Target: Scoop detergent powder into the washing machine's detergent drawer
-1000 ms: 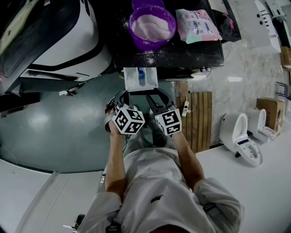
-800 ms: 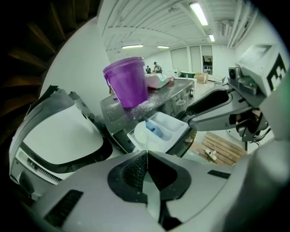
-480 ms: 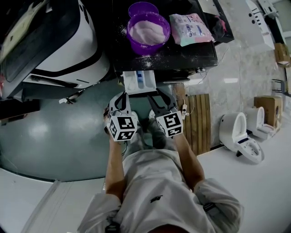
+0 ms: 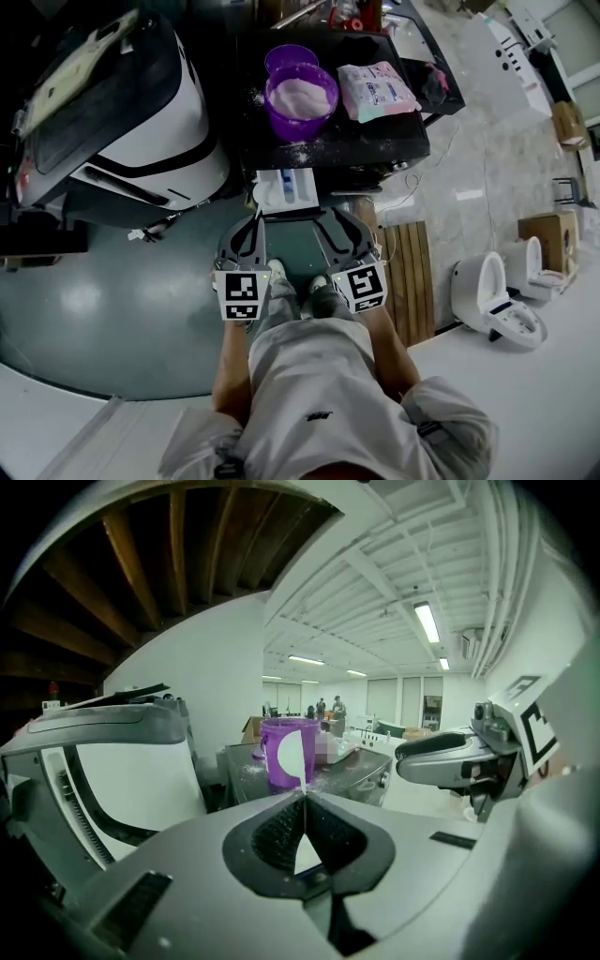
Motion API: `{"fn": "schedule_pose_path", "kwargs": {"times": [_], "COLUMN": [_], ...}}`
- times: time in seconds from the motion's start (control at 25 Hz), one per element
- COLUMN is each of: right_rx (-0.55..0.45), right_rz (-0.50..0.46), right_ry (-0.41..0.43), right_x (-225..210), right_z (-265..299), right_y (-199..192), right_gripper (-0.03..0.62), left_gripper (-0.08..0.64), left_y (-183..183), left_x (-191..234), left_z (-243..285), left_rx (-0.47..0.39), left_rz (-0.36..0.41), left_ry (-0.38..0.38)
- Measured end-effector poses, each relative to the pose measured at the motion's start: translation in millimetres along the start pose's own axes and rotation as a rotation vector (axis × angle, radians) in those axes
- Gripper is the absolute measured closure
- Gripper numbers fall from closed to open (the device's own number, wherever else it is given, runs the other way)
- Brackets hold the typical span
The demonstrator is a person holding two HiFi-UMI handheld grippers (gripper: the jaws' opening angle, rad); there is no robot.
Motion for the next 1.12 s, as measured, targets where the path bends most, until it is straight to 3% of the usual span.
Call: {"fn": "schedule_pose_path", "kwargs": {"times": [0.24,0.48,0.76,1.12], "right_rx": [-0.013,-0.033,-0.065,-0.094], "right_rz": [-0.013,0.005,0.004,-0.012], "right_ry": [0.026,0.069,0.097,0.073], "right_x": [8,8,8,-3], "right_z": [-44,-89,-126,-157], "right_y": [0,4,-2,-7], "right_gripper": [0.425,0.425,0.425,0.426], "left_gripper": [0.545,0.545,0.545,0.545], "left_y": [1,-4,-2,11], "left_x": [-27,-77,-120,-139], "left_z": [-35,-68,-96,-116], "left_rx": [-0.017,-0.023,-0.044,-0.093], "left_rz": [0.001,-0.058,-0.037,-0.018], "left_ry": [0.012,0.016,0.047,0.089]}}
Point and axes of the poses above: the fingertips, and each gripper's own axes: z forward along the fingers, x to its left, y out of its top, the point moved 8 cm from there along -z, backward along the fingers
